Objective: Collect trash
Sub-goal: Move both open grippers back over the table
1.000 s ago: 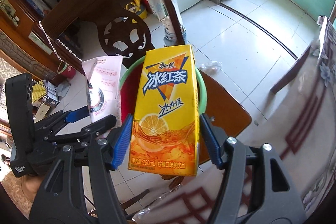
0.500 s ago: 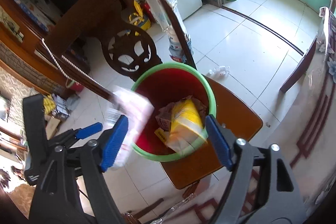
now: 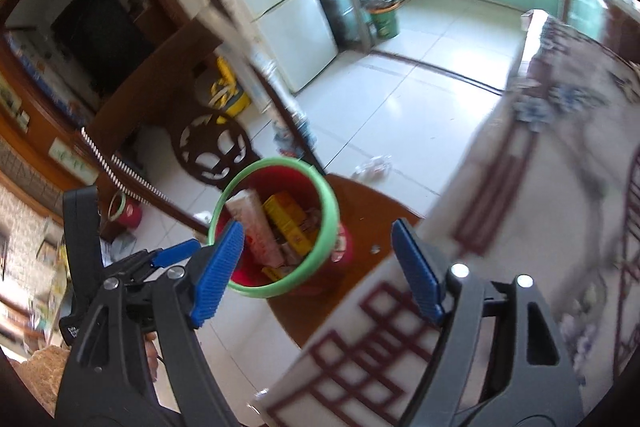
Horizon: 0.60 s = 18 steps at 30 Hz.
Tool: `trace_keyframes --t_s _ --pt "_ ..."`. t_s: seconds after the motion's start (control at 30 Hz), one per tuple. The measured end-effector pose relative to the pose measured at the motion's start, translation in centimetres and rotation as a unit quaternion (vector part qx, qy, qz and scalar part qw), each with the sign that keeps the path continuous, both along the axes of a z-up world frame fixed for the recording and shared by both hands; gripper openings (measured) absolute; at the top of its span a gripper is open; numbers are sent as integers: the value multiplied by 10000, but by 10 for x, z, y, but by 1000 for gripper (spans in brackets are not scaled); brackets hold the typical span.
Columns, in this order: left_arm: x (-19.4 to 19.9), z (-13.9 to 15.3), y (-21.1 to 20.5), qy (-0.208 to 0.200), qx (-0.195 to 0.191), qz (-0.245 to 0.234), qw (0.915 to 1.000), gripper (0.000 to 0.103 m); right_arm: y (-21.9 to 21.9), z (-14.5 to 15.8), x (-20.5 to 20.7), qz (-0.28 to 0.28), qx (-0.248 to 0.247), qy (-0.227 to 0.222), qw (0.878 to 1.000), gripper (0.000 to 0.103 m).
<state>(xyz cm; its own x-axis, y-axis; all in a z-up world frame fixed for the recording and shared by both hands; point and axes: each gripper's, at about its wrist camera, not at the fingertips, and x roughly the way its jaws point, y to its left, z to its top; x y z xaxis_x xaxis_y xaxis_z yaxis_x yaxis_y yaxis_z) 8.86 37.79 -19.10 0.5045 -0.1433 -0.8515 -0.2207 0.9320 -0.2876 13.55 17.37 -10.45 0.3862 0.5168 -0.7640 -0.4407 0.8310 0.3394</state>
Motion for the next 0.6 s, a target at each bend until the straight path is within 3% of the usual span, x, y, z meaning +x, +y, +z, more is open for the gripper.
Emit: trace_keyframes --t_s 0.2,0.37,0.6 --pt "11 21 -69 -266 18 -835 9962 75 -71 14 -12 -656 -44 -198 9976 75" --pt "19 32 -133 -305 -25 -1469 9887 75 -157 14 -23 -1456 -93 -182 9891 75" --pt "19 50 -208 -440 -77 -1776 9831 75 -288 11 -25 -2344 -268 -145 9717 75"
